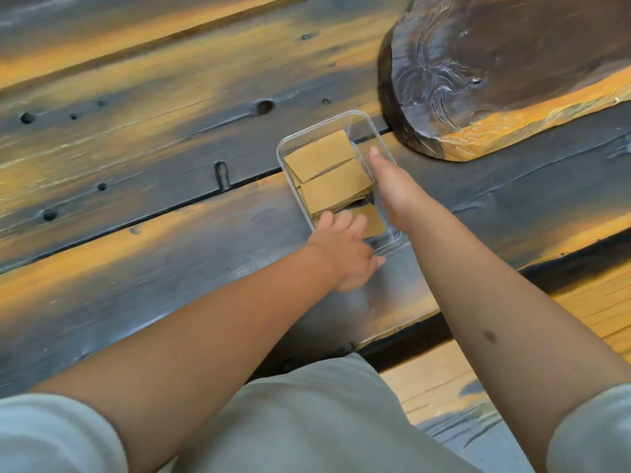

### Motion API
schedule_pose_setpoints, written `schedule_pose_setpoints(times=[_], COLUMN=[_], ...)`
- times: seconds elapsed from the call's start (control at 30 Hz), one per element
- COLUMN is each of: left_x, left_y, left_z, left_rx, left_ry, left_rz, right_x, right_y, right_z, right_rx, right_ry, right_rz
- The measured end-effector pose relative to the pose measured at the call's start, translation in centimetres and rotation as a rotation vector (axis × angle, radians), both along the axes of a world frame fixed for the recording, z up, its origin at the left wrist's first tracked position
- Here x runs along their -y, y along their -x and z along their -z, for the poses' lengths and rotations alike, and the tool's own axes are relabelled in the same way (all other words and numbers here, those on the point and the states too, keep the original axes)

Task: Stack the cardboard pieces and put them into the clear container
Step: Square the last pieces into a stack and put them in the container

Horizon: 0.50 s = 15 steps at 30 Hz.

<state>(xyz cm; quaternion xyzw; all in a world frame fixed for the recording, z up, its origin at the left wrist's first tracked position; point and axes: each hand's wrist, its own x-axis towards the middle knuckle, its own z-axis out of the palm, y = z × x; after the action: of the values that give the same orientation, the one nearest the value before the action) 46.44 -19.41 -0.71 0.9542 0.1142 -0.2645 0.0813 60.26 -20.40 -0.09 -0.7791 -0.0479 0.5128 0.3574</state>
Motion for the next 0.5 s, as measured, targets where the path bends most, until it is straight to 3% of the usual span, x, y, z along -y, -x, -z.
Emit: schedule_pose_setpoints(times=[0.13, 0.27, 0.4, 0.5], left_x=[-0.6, -1.6, -1.8, -2.2], left_y=[-2.0, -2.3, -3.3, -4.1], left_z=[0.1, 0.2, 0.4, 0.2], left_rx=[-0.141, -0.214, -0.305, -0.341], left_ry=[0.055, 0.237, 0.205, 0.117], left_rz=[0.038, -0.059, -0.028, 0.108], right_x=[-0.4, -0.1, -0.1, -0.3], right_y=[-1.0, -1.4, -1.3, -1.5], right_z=[1.2, 1.9, 2.2, 2.3], right_rx=[-0.165, -0.149, -0.168, -0.174], right_ry=[-0.037, -0.027, -0.036, -0.02], right_rz=[0.085, 0.02, -0.028, -0.036])
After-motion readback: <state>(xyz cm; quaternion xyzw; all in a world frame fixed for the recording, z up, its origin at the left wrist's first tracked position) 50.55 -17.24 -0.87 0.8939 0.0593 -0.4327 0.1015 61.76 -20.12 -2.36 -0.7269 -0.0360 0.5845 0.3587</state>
